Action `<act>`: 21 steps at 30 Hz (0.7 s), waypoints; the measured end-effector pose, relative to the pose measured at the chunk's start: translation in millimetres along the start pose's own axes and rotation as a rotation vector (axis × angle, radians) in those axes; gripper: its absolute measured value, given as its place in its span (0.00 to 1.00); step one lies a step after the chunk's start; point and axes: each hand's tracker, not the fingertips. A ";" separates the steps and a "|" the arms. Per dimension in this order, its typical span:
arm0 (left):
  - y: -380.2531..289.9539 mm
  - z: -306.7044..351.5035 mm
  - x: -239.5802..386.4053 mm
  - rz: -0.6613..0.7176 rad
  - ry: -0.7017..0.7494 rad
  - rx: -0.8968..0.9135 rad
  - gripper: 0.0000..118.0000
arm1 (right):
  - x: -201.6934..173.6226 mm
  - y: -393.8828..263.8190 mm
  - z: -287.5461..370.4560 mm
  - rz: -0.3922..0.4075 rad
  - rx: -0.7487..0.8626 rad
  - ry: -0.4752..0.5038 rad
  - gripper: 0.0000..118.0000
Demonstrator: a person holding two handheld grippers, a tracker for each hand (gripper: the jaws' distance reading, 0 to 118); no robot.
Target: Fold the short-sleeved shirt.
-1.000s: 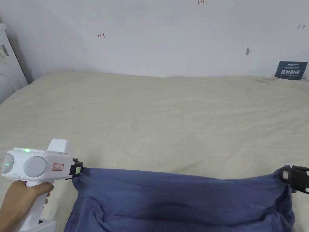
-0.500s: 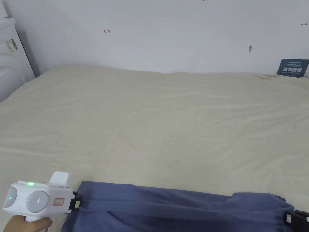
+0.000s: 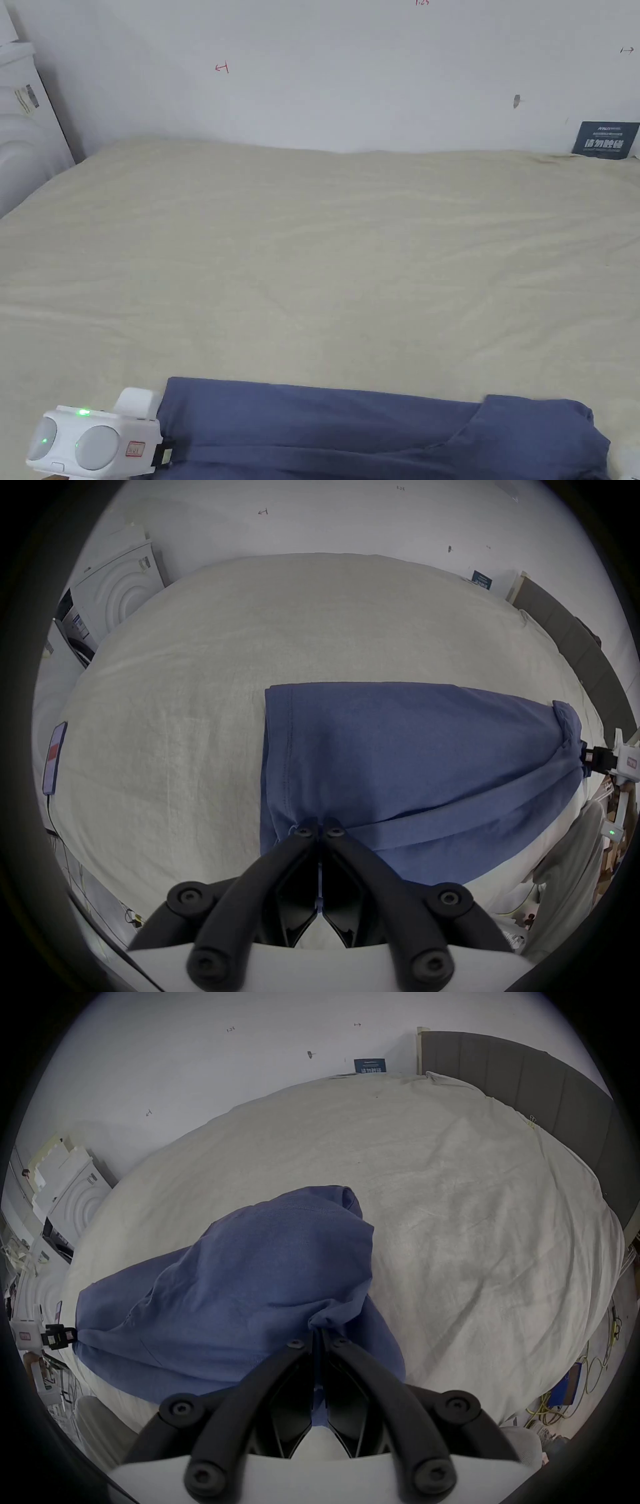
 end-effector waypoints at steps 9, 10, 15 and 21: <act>9.4 17.7 0.2 0.030 -0.002 0.020 1.00 | -9.5 21.2 30.3 0.012 0.066 -0.034 0.78; 11.9 21.5 1.2 0.024 0.000 0.029 1.00 | -16.6 24.3 40.0 0.012 0.098 -0.028 0.82; 35.3 54.3 6.1 0.037 -0.029 0.180 1.00 | -42.4 55.4 85.1 0.038 0.288 0.006 0.83; 67.8 95.8 17.0 0.077 -0.092 0.365 1.00 | -74.6 84.2 123.9 0.093 0.533 -0.002 0.88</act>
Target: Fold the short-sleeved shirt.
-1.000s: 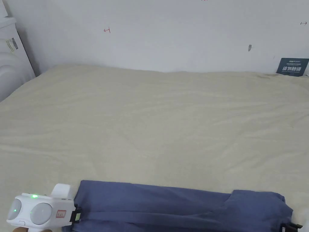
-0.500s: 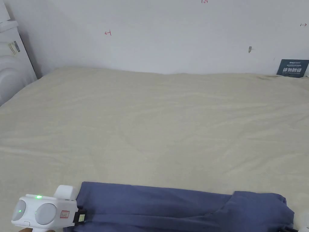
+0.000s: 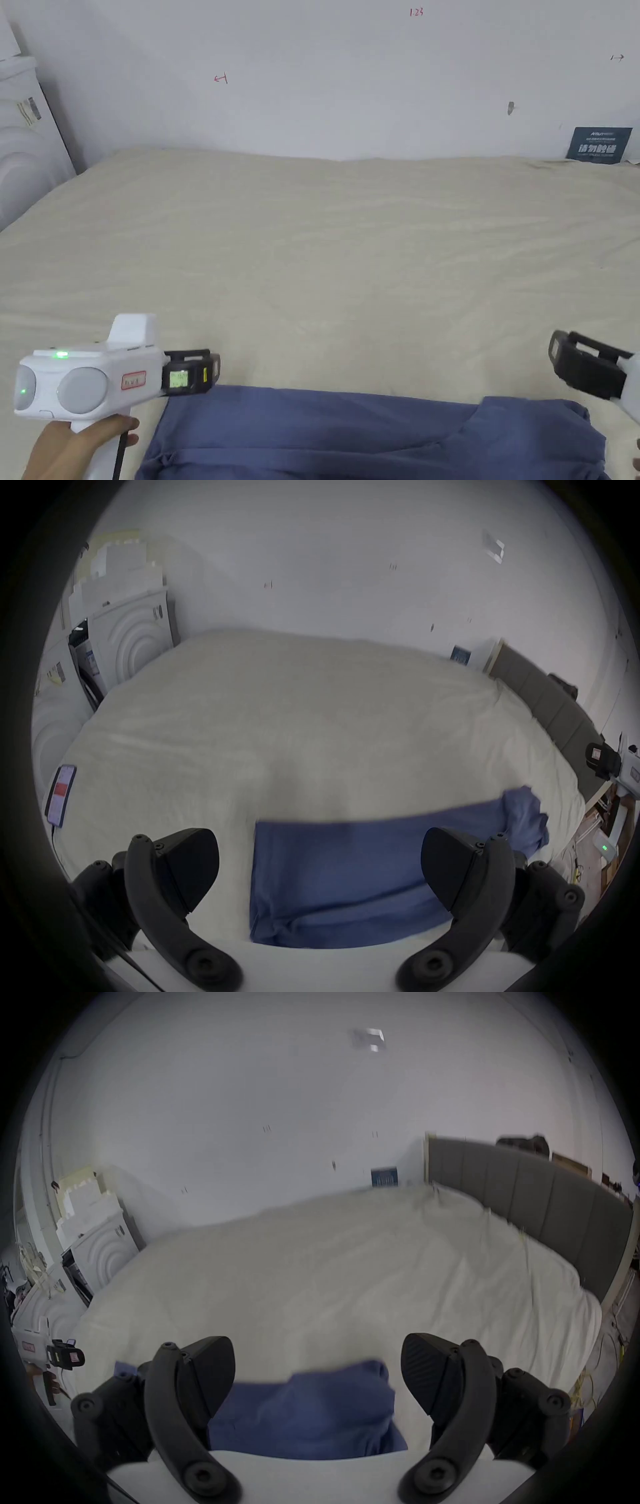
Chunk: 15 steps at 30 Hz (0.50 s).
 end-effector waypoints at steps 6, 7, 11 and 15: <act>20.5 12.5 26.6 -0.054 0.037 0.236 0.90 | -25.9 14.8 7.0 0.056 0.194 -0.053 0.88; 21.3 13.6 30.1 -0.049 0.043 0.275 0.88 | -28.3 14.7 7.6 0.046 0.207 -0.050 0.88; 17.9 15.0 43.4 -0.033 0.060 0.414 0.79 | -41.3 9.0 10.0 0.072 0.285 -0.069 0.82; 9.1 14.9 55.7 -0.055 0.118 0.519 0.54 | -51.3 0.3 13.6 0.096 0.325 -0.088 0.40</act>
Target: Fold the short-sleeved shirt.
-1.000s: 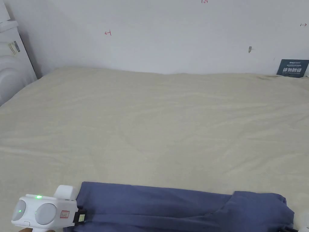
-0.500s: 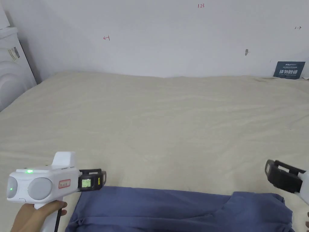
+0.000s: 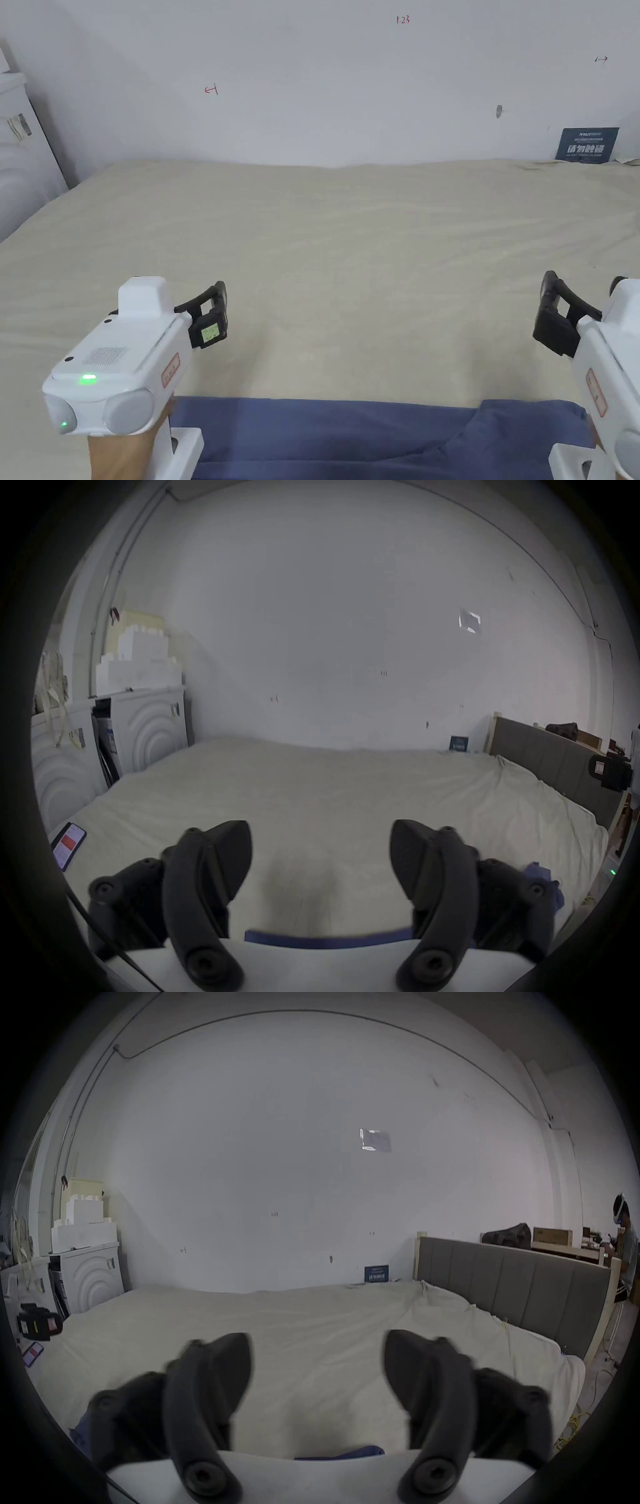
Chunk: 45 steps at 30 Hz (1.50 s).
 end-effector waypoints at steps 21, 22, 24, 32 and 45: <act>-8.6 4.1 4.6 -0.015 -0.039 -0.005 0.00 | -10.2 -2.0 12.3 0.060 0.080 0.019 0.00; -8.1 3.5 2.9 -0.014 -0.046 -0.015 0.00 | -10.1 -1.7 11.8 0.062 0.078 0.019 0.00; -6.2 1.4 -3.3 -0.005 -0.089 -0.061 0.00 | -9.8 -1.7 10.6 0.063 0.072 0.022 0.00; -0.7 -19.8 -53.6 0.127 -0.249 -0.350 0.00 | -11.0 -2.8 1.8 0.083 0.047 0.033 0.00; -72.6 -56.1 -144.6 0.295 -0.349 -0.810 0.03 | -27.9 -17.8 -17.7 0.107 -0.026 0.035 0.00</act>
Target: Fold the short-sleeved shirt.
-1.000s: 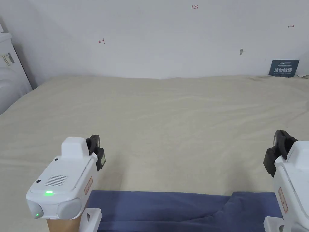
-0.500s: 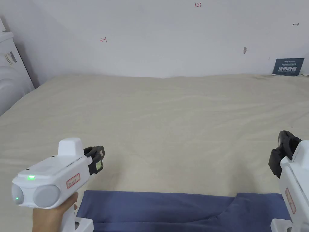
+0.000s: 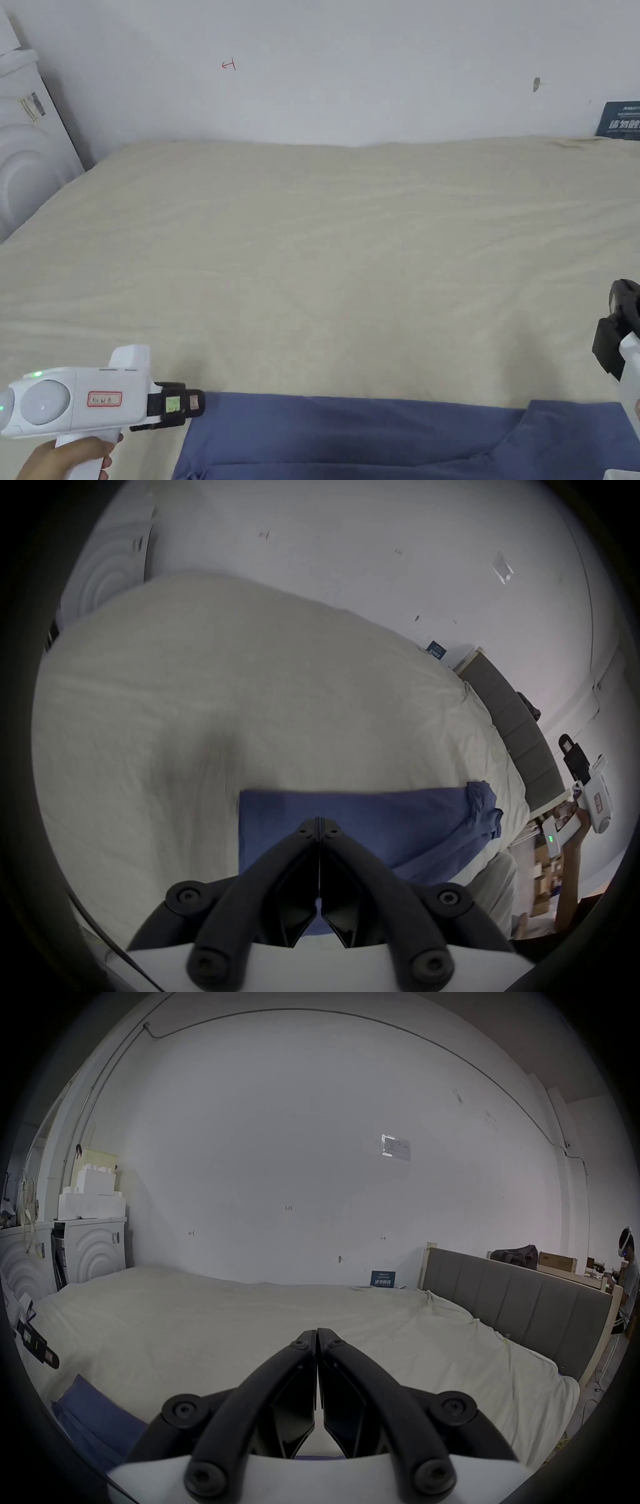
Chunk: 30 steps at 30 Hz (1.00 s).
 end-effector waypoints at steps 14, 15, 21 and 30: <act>-7.8 -40.3 -41.9 0.085 0.041 -0.142 0.58 | -17.0 -16.3 -8.6 0.025 -0.078 0.027 0.00; -5.2 -42.7 -45.1 0.081 0.034 -0.145 0.58 | -17.1 -16.3 -8.7 0.026 -0.080 0.027 0.00; -0.2 -52.2 -40.6 0.068 -0.016 -0.167 0.57 | -14.9 -15.9 -8.1 0.020 -0.090 0.021 0.00; -2.0 -58.8 -26.4 0.058 -0.034 -0.188 0.18 | -9.9 -17.3 -3.4 0.012 -0.100 0.015 0.00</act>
